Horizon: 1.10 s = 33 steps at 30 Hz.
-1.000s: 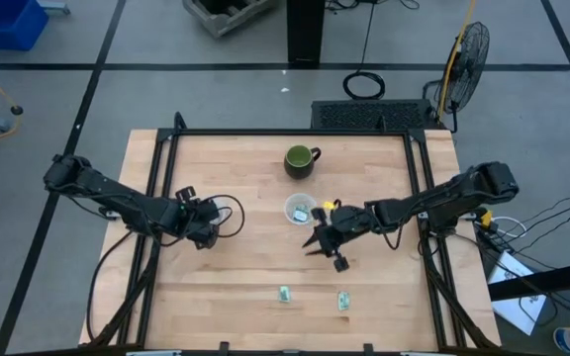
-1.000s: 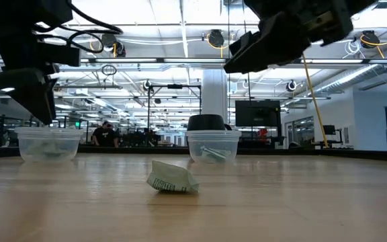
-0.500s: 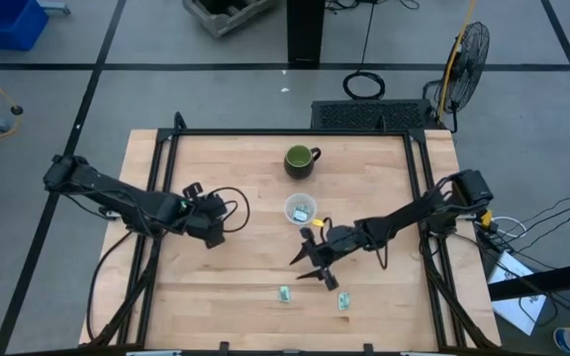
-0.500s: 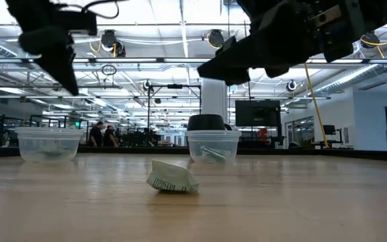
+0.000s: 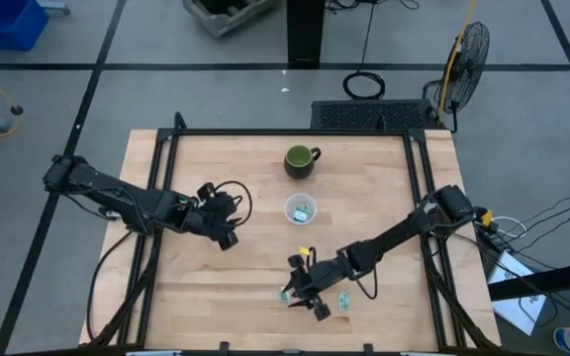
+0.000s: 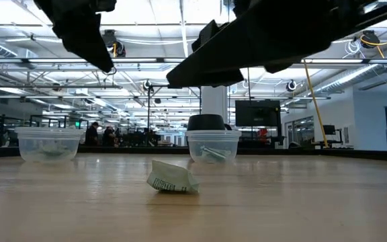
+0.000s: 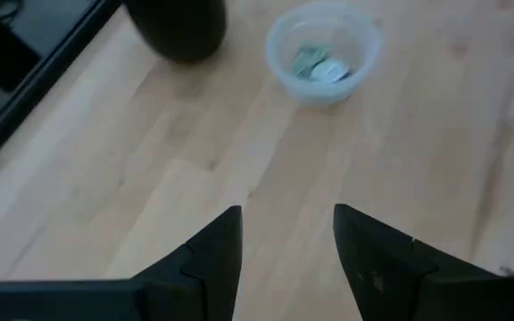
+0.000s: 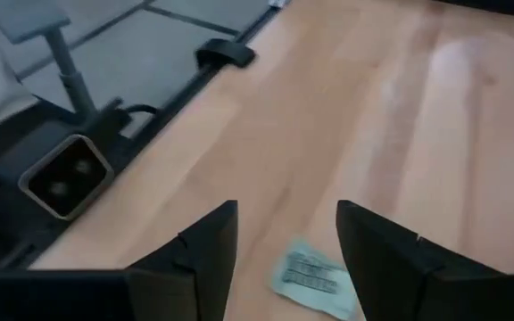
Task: Pick and place Stevia / Truvia into bins
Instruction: Put the white stevia packet into the left transparent container
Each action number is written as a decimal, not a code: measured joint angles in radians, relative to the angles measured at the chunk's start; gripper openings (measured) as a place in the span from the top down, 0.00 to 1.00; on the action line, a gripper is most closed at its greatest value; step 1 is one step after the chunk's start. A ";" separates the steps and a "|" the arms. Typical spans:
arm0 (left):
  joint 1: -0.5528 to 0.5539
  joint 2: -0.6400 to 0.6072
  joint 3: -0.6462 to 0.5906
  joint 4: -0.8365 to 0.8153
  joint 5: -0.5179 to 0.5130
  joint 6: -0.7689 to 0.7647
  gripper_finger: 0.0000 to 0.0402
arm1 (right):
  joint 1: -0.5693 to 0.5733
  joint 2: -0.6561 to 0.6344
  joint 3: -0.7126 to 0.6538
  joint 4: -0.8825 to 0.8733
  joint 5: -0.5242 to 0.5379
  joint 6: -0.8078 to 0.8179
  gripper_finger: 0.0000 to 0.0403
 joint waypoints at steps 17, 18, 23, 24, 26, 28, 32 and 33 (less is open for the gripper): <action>0.012 0.000 0.000 0.068 0.017 0.086 0.54 | -0.039 0.148 0.001 0.092 -0.107 0.105 0.59; 0.013 0.000 0.000 0.077 0.017 0.090 0.54 | -0.041 0.151 0.001 0.089 -0.121 0.108 0.59; 0.013 0.000 0.000 0.096 0.017 0.145 0.54 | -0.045 0.173 0.001 0.136 -0.165 0.092 0.59; 0.013 0.000 0.000 0.097 0.017 0.152 0.54 | -0.046 0.181 0.004 0.139 -0.165 0.092 0.59; 0.013 0.000 0.000 0.099 0.017 0.157 0.54 | -0.051 0.191 0.005 0.132 -0.165 0.092 0.59; 0.013 0.000 0.000 0.109 0.018 0.157 0.54 | -0.059 0.203 0.005 0.140 -0.165 0.094 0.59; 0.013 0.000 0.000 0.137 0.018 0.166 0.54 | -0.072 0.210 0.006 0.147 -0.167 0.088 0.59; 0.014 0.000 0.000 0.142 0.018 0.171 0.54 | -0.075 0.210 0.006 0.147 -0.167 0.088 0.59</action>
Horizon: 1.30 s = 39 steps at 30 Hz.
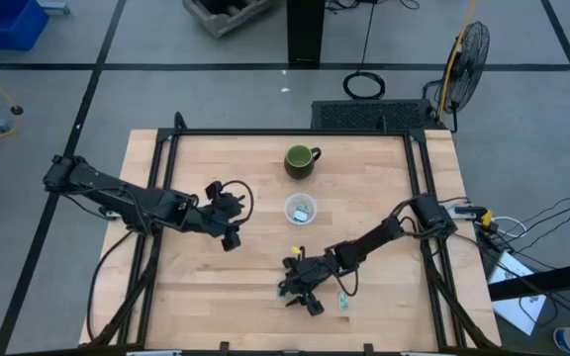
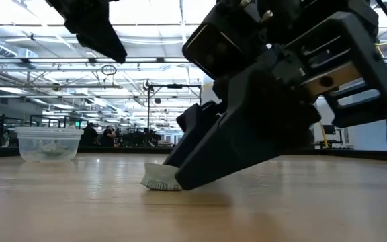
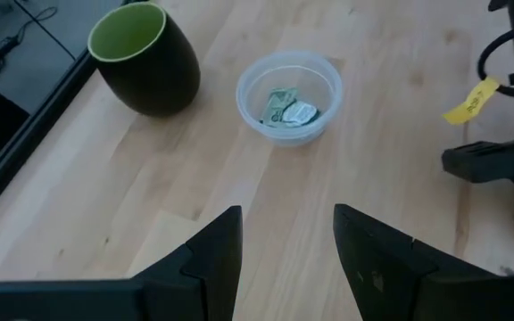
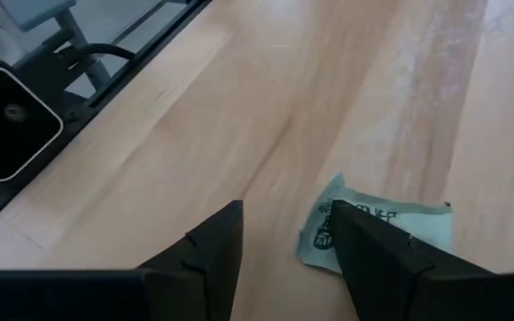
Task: Pick and place Stevia / Truvia into bins
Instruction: Put the white stevia packet into the left transparent container
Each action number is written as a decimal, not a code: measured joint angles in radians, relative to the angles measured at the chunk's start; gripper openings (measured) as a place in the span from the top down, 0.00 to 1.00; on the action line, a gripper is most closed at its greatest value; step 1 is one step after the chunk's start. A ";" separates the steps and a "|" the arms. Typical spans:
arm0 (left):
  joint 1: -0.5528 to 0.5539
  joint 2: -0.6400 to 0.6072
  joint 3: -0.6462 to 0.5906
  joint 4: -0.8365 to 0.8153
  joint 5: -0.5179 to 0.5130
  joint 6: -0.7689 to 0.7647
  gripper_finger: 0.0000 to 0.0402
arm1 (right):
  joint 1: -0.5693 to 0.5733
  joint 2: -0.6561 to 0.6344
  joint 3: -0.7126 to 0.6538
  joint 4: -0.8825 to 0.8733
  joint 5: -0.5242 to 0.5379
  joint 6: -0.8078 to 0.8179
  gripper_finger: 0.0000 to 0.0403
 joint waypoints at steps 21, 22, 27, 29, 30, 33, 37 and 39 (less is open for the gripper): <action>0.000 0.000 0.000 0.005 -0.019 0.018 0.54 | -0.109 -0.071 -0.003 -0.081 0.008 -0.098 0.99; 0.000 0.000 0.000 0.005 -0.029 0.018 0.54 | -0.119 -0.094 -0.003 -0.104 0.008 -0.100 0.99; 0.000 0.000 0.000 0.004 -0.083 0.017 0.54 | -0.169 -0.223 -0.003 -0.241 0.133 -0.142 0.99; 0.000 0.000 0.000 0.001 -0.084 0.017 0.54 | -0.188 -0.277 -0.002 -0.291 0.203 -0.173 1.00; 0.000 0.000 -0.001 0.000 -0.084 0.016 0.54 | -0.198 -0.302 -0.002 -0.311 0.229 -0.188 1.00; 0.000 0.000 -0.001 -0.001 -0.085 0.015 0.54 | -0.220 -0.355 -0.002 -0.357 0.271 -0.197 1.00; 0.000 0.000 -0.001 -0.003 -0.094 0.013 0.54 | -0.238 -0.397 -0.002 -0.409 0.272 -0.199 1.00; 0.000 0.000 -0.001 -0.004 -0.118 0.013 0.54 | -0.245 -0.403 -0.002 -0.413 0.272 -0.199 1.00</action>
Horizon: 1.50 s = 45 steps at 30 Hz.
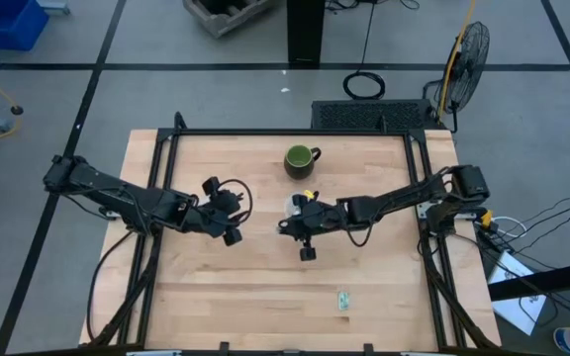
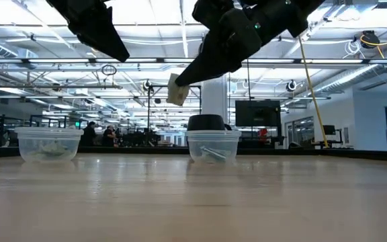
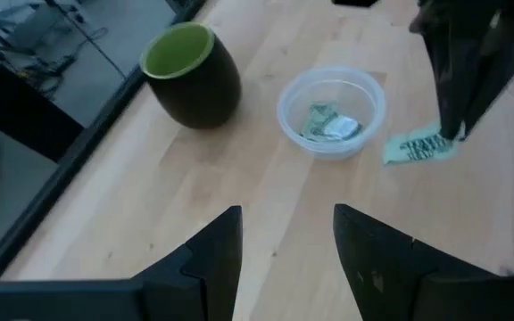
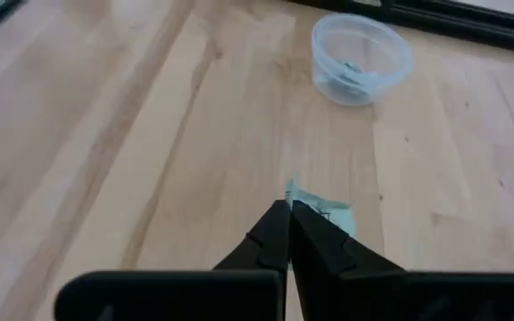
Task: Pick and place Stevia / Truvia into bins
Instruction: Put the white stevia packet into the left transparent container
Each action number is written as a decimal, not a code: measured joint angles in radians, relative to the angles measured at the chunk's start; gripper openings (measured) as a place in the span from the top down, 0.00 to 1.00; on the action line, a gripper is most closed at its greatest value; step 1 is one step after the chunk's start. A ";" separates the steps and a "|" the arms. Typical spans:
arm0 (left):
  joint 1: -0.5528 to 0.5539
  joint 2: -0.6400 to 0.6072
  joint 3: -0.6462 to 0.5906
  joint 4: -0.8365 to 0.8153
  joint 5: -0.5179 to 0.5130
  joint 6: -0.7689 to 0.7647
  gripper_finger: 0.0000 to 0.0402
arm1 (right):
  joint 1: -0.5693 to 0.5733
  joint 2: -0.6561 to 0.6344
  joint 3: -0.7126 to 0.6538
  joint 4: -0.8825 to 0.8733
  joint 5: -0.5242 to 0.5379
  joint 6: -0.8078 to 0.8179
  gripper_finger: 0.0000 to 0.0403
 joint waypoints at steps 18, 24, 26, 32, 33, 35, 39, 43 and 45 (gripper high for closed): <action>0.004 0.000 0.000 -0.003 -0.033 -0.027 0.54 | -0.008 0.001 0.000 0.095 -0.055 -0.004 1.00; 0.027 -0.024 0.000 -0.002 -0.271 0.045 0.54 | -0.026 0.067 0.000 0.323 -0.163 -0.006 1.00; 0.035 -0.052 0.000 -0.002 -0.390 0.060 0.54 | -0.035 0.111 0.002 0.386 -0.163 -0.009 1.00; 0.066 -0.173 0.000 0.080 -0.614 0.132 0.54 | -0.088 0.236 0.106 0.456 -0.163 -0.013 1.00; 0.075 -0.194 0.000 0.098 -0.608 0.160 0.54 | -0.095 0.255 0.152 0.450 -0.163 -0.013 1.00; 0.089 -0.231 0.000 0.137 -0.567 0.205 0.54 | -0.105 0.285 0.239 0.373 -0.184 -0.030 1.00; 0.106 -0.287 0.000 0.183 -0.510 0.253 0.54 | -0.110 0.385 0.390 0.278 -0.191 -0.080 1.00; 0.116 -0.321 0.001 0.197 -0.514 0.295 0.54 | -0.116 0.488 0.500 0.288 -0.190 -0.113 1.00; 0.125 -0.333 0.000 0.189 -0.511 0.299 0.54 | -0.123 0.542 0.546 0.332 -0.190 -0.119 1.00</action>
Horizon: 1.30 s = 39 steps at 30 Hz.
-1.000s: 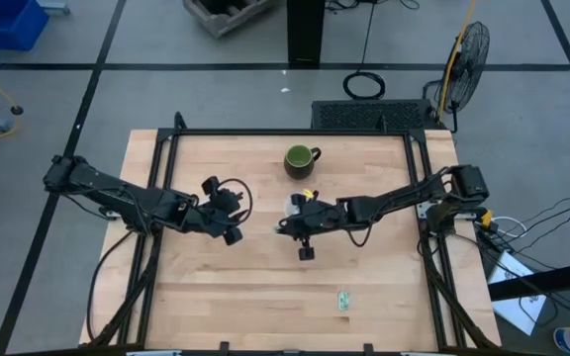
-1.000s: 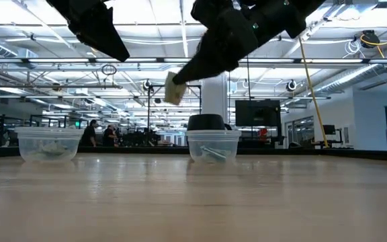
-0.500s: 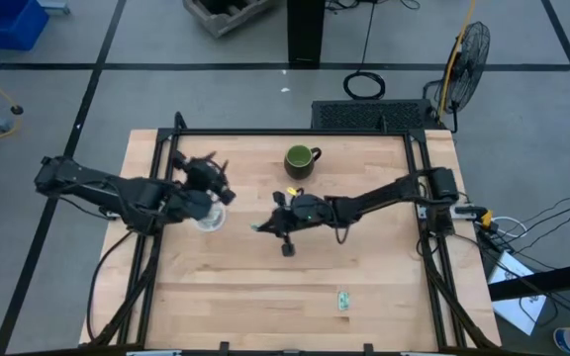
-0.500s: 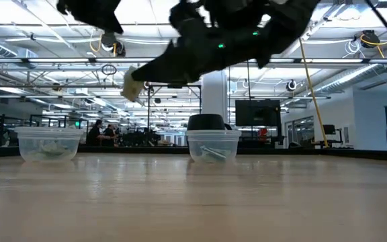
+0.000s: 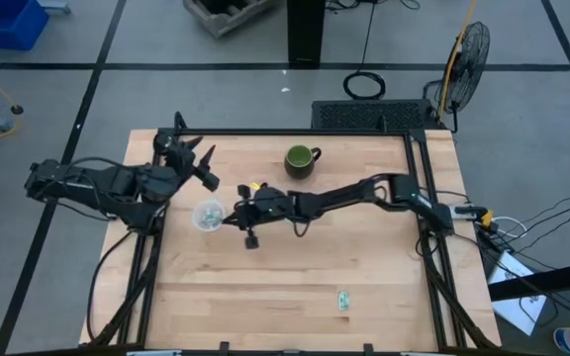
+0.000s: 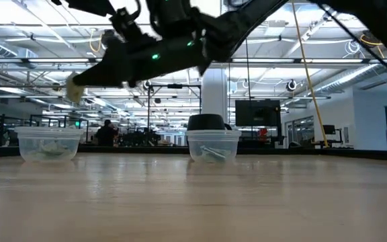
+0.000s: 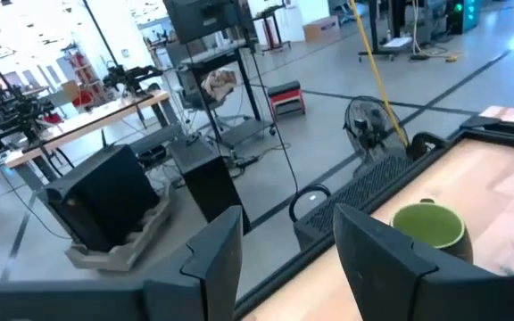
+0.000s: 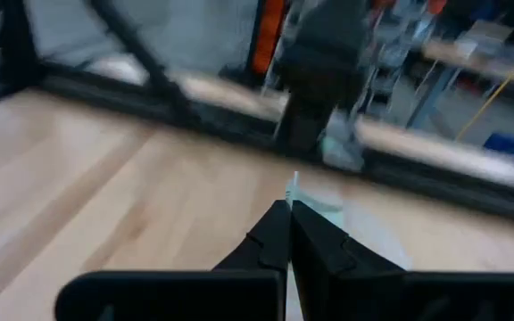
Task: Pick and place Stevia / Truvia into bins
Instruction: Put the white stevia packet into the left transparent container
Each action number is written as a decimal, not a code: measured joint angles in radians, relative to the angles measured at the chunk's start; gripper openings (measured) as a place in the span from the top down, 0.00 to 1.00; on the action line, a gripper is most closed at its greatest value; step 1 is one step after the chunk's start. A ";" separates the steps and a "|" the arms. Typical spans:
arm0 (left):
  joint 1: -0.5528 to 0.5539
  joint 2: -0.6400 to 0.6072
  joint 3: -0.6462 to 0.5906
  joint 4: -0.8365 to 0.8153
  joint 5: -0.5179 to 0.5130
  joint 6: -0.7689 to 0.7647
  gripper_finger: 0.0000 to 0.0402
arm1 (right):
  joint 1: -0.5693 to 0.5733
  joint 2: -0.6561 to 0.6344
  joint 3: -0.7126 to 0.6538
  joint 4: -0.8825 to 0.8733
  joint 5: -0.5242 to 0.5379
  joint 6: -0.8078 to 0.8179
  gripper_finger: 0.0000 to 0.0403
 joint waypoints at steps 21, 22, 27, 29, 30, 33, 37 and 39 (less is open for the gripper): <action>0.012 0.006 0.000 0.017 0.054 -0.002 0.54 | -0.052 0.174 0.133 0.085 -0.010 0.093 1.00; 0.012 0.006 0.000 0.018 0.054 -0.005 0.54 | -0.052 0.174 0.133 0.088 -0.033 0.093 1.00; 0.012 0.006 0.000 0.018 0.054 -0.008 0.54 | -0.044 0.173 0.133 0.083 -0.103 0.095 1.00; 0.012 0.006 0.000 0.018 0.054 -0.008 0.54 | -0.043 0.173 0.133 0.083 -0.103 0.093 1.00; 0.012 0.006 0.000 0.018 0.054 -0.008 0.54 | -0.043 0.173 0.133 0.085 -0.102 0.093 1.00; 0.012 0.006 0.000 0.018 0.054 -0.012 0.54 | -0.046 0.173 0.133 0.085 -0.098 0.106 0.99; 0.012 0.006 0.000 0.020 0.054 -0.013 0.54 | -0.055 0.173 0.133 0.080 -0.100 0.152 0.92; 0.012 0.006 0.000 0.025 0.054 -0.013 0.54 | -0.057 0.173 0.133 0.071 -0.100 0.163 0.88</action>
